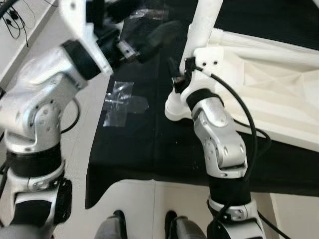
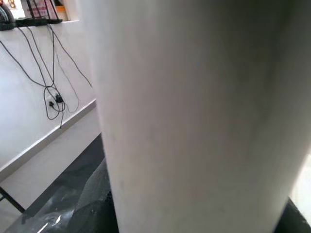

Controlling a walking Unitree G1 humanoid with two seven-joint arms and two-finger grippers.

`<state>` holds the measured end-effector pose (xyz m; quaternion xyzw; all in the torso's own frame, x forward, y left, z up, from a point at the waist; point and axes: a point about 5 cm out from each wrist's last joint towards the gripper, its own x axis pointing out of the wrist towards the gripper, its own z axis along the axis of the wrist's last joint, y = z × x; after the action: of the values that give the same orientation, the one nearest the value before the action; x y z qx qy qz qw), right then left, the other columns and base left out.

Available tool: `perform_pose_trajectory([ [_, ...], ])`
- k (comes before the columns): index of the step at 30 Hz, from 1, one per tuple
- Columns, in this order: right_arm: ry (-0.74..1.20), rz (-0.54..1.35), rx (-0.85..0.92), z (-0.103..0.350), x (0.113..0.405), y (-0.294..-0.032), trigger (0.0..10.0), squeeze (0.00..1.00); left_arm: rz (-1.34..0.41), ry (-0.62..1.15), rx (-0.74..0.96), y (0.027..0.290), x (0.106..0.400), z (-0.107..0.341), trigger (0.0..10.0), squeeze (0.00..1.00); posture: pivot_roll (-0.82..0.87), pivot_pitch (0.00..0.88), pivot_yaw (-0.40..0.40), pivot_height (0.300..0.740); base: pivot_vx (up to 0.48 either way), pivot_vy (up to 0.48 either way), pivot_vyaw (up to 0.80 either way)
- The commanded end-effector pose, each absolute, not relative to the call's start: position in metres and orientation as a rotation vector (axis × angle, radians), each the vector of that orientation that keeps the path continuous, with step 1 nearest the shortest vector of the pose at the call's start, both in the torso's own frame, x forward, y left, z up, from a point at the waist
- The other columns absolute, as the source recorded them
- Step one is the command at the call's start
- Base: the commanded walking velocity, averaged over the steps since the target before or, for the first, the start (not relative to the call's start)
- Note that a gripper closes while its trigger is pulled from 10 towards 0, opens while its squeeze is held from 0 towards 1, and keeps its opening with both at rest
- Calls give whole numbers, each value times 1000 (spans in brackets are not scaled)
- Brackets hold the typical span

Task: Building children table

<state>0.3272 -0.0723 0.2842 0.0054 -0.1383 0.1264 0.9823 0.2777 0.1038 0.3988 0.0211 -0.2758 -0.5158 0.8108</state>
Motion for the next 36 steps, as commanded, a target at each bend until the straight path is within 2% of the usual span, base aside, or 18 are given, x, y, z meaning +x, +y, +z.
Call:
perform_pose_trajectory([
  [1, -78, 257, 30, 244, 333, -71, 10000, 0, -1167, -570, 26, 98, 281, 400, 10000, 0, 67, 276, -11, 740, 0, 0, 0],
  [3, -78, 257, 30, 244, 333, -71, 10000, 0, -1167, -570, 26, 98, 281, 400, 10000, 0, 67, 276, -11, 740, 0, 0, 0],
  [4, -84, 268, 43, 245, 330, -67, 10000, 0, -1166, -562, 25, 84, 301, 410, 10000, 0, 64, 276, -1, 740, 0, 0, 0],
  [11, -92, 283, 56, 248, 326, -60, 10000, 0, -1145, -532, 64, 67, 325, 424, 10000, 0, 64, 281, 10, 740, 0, 0, 0],
  [16, -102, 291, 58, 249, 325, -58, 10000, 0, -1155, -503, 82, 57, 334, 431, 10000, 0, 65, 284, 20, 740, 0, 0, 0],
  [26, -117, 313, 63, 251, 320, -52, 10000, 0, -1302, -417, 92, 30, 338, 438, 10000, 0, 61, 288, 32, 740, 0, 0, 0],
  [27, -120, 314, 61, 252, 320, -52, 10000, 0, -1328, -406, 84, 28, 336, 438, 4275, 0, 61, 288, 32, 740, 0, 0, 0],
  [28, -122, 315, 59, 252, 320, -52, 10000, 0, -1366, -388, 74, 26, 335, 439, 0, 0, 63, 289, 32, 740, 0, 0, 0],
  [30, -128, 320, 53, 253, 320, -52, 10000, 0, -1441, -330, 91, 22, 332, 437, 0, 0, 63, 289, 32, 740, 0, 0, 0],
  [36, -137, 328, 41, 255, 319, -51, 10000, 0, -1456, -282, 189, 20, 330, 433, 0, 0, 64, 288, 30, 740, 0, 0, 0],
])
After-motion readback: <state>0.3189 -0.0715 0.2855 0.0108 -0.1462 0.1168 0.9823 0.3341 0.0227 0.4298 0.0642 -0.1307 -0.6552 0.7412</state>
